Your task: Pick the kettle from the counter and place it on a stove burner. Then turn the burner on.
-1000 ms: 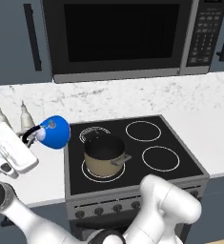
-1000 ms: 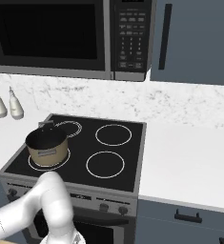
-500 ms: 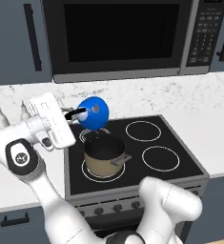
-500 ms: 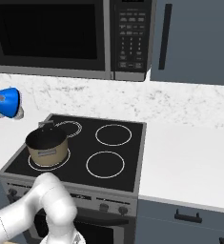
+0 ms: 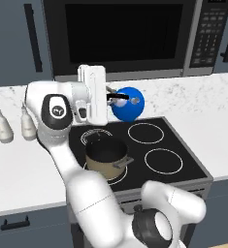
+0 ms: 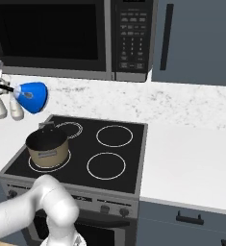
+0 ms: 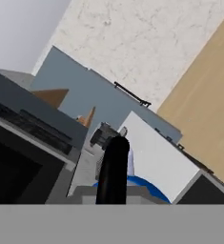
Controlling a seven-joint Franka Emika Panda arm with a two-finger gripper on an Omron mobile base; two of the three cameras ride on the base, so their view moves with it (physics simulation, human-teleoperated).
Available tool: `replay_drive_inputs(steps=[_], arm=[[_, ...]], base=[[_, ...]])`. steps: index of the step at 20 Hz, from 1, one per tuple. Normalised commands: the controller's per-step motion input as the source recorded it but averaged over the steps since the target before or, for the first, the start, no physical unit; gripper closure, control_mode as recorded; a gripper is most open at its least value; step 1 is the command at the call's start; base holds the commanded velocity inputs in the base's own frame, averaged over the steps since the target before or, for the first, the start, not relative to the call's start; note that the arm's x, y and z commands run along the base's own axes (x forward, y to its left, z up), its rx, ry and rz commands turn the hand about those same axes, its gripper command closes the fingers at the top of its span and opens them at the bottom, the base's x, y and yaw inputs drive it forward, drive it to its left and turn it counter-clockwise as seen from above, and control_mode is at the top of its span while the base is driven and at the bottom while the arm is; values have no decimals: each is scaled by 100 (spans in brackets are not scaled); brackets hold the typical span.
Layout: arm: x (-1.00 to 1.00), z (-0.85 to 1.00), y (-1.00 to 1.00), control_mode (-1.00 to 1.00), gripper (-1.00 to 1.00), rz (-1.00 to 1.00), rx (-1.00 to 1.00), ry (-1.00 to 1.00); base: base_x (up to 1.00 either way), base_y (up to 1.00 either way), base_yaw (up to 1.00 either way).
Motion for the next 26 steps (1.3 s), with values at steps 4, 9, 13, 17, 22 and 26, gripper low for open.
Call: replay_drive_inputs(steps=[4,9,13,17,22,26], arm=[[0,0,-100,-100,100,-2,33,0],[0,0,-100,-100,100,-1,32,1],[0,-7,-100,-100,100,3,23,0],[0,-23,-100,-100,100,13,20,0],[0,-64,-100,-100,100,19,21,10],[16,-95,-100,-100,100,22,12,22]], base=[[0,0,0],[0,0,0],[0,0,0],[0,0,0],[0,0,0],[0,0,0]])
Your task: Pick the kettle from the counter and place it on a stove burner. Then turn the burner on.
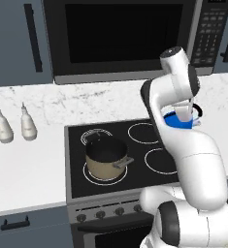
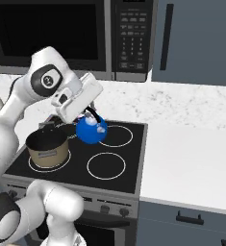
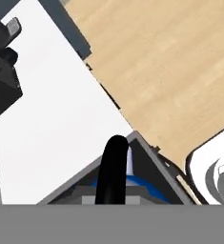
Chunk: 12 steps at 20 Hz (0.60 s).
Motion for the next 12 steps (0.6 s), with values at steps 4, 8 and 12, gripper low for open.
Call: replay_drive_inputs(steps=[4,8,12], arm=[[34,-81,-30,-100,100,18,-2,15],[12,-58,0,-100,100,6,-4,7],[17,-55,19,-100,100,0,-10,9]], base=[[0,0,0],[0,0,0],[0,0,0]])
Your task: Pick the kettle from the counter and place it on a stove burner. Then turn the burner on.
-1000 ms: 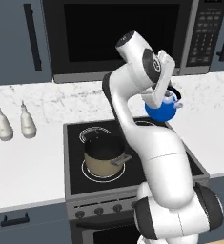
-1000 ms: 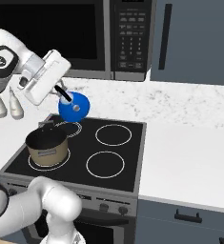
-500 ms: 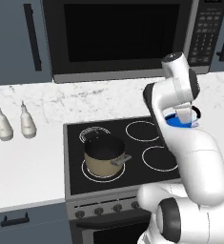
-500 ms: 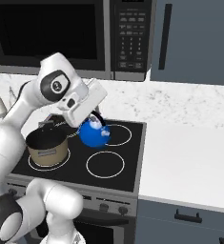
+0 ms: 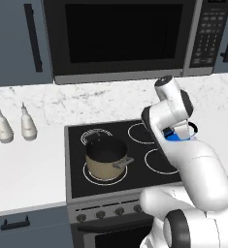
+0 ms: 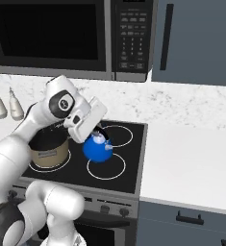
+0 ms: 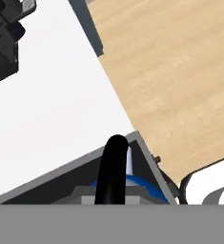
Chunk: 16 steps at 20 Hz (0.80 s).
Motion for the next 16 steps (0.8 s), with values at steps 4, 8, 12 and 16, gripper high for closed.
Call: replay_drive_inputs(steps=[4,8,12,16], arm=[[57,-40,0,-100,100,1,-1,2],[73,-26,0,-100,100,0,-6,2],[41,-41,-1,-100,100,0,-9,22],[3,-54,0,-100,100,0,-10,40]], base=[[0,0,0],[0,0,0],[0,0,0],[0,0,0]])
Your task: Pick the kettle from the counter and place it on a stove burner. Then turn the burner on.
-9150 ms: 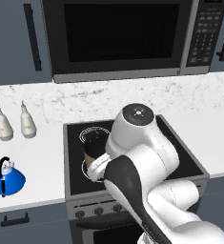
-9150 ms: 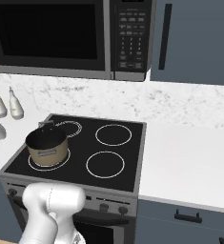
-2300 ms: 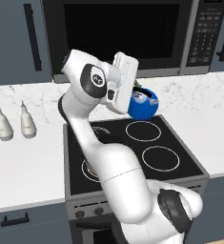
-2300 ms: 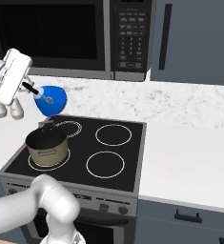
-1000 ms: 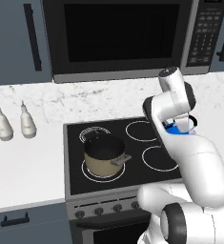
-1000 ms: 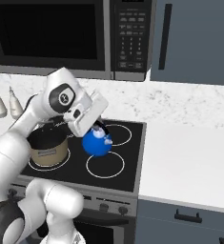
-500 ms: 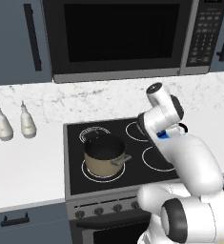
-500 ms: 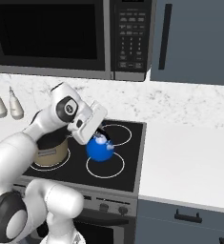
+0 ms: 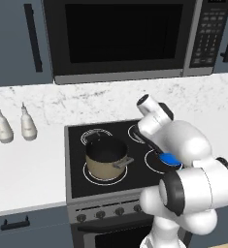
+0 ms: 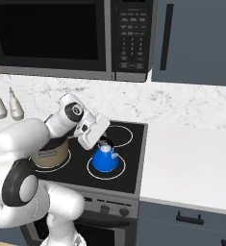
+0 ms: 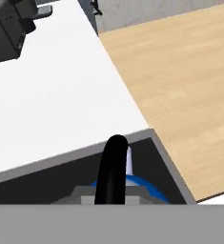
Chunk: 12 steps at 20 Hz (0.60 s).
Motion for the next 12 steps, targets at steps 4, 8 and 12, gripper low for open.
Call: replay_drive_inputs(steps=[4,8,12], arm=[[3,-63,0,-100,100,0,-7,32],[0,-30,0,-100,100,0,0,11],[0,7,0,-100,100,-4,1,-18]], base=[[0,0,0],[0,0,0],[0,0,0]])
